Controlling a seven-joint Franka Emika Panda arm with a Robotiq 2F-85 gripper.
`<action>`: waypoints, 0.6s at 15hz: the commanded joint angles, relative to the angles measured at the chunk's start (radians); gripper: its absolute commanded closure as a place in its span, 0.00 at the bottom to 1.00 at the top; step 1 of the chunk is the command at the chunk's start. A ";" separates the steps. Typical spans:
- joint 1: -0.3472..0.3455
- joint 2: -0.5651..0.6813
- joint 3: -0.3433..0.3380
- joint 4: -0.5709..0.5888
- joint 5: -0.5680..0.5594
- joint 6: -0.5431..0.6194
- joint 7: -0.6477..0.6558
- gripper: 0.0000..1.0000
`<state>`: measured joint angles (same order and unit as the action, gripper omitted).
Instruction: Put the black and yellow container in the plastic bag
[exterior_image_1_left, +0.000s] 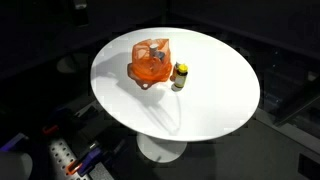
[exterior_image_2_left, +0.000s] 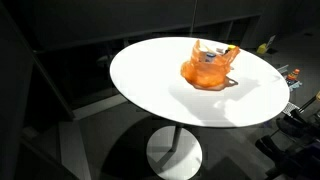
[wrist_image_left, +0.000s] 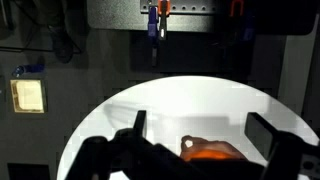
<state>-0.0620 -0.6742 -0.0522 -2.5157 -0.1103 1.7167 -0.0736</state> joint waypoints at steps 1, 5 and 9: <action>0.006 0.000 -0.004 0.002 -0.002 -0.002 0.003 0.00; 0.006 0.000 -0.004 0.002 -0.002 -0.002 0.003 0.00; 0.012 0.046 -0.002 0.071 0.007 -0.011 0.005 0.00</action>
<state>-0.0599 -0.6716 -0.0522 -2.5079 -0.1102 1.7188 -0.0726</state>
